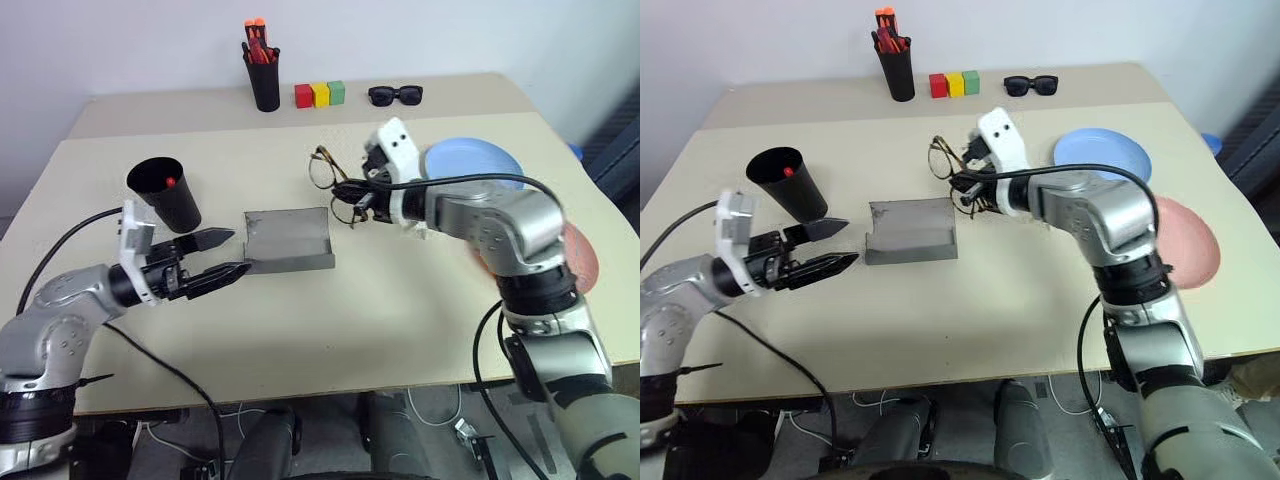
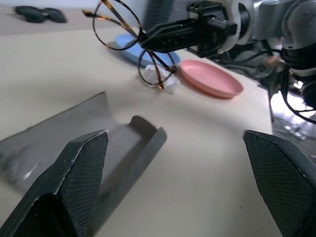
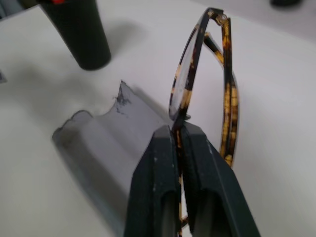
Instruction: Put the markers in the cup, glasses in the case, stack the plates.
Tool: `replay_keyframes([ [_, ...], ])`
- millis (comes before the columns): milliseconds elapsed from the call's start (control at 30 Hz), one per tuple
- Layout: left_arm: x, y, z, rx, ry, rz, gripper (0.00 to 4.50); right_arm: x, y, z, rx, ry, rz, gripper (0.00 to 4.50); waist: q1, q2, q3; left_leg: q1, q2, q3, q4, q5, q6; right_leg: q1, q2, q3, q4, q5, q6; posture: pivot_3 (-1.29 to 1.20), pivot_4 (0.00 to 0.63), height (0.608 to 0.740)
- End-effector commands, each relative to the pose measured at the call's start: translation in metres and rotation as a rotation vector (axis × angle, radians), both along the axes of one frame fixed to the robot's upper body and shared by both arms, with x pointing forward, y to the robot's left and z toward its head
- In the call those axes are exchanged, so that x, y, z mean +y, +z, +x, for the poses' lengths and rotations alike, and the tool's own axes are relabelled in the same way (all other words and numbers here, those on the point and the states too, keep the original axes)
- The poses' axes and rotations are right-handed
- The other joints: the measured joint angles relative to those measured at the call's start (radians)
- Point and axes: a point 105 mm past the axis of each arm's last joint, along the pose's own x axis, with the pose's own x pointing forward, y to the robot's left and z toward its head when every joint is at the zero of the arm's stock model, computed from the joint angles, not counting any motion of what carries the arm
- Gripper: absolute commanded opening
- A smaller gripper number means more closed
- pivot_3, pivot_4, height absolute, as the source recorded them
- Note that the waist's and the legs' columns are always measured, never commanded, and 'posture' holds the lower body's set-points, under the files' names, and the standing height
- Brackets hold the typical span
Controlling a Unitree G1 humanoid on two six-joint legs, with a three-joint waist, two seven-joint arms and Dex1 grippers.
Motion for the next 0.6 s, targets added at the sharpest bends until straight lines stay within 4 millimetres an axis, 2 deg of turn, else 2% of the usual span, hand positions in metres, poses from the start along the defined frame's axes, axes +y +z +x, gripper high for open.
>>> replay_keyframes([
  [33, 0.002, 0.013, -0.012, -0.052, 0.028, 0.005, 4.50, 0.030, 0.012, -0.007, -0.109, 0.161, 0.041, 0.07, 0.001, 0.000, 0.000, 0.000, 0.000, 0.000, 0.000, 0.000, 0.000, 0.000, 0.000, 0.000, 0.000, 0.000, 0.000, 0.00, 0.150, 0.740],
  [267, 0.004, 0.014, -0.020, -0.065, 0.068, 0.017, 4.50, 0.055, -0.014, -0.008, -0.200, 0.284, -0.026, 0.07, 0.001, 0.000, 0.000, 0.001, 0.000, 0.000, 0.000, 0.000, -0.001, 0.000, 0.000, 0.000, 0.001, 0.001, -0.002, 0.00, 0.150, 0.740],
  [433, 0.002, 0.014, -0.019, -0.072, 0.067, 0.011, 4.50, 0.058, -0.025, -0.004, -0.238, 0.283, -0.078, 0.07, 0.000, 0.000, 0.000, 0.001, 0.000, 0.000, 0.000, 0.000, -0.001, -0.001, 0.001, 0.000, 0.001, 0.001, -0.002, 0.00, 0.150, 0.740],
  [600, 0.000, 0.015, -0.016, -0.079, 0.063, 0.007, 4.50, 0.050, -0.034, -0.003, -0.236, 0.277, -0.119, 0.07, 0.001, 0.000, 0.000, 0.000, 0.000, 0.000, 0.000, 0.000, -0.002, -0.001, 0.001, 0.000, 0.001, 0.001, -0.002, 0.00, 0.150, 0.740],
])
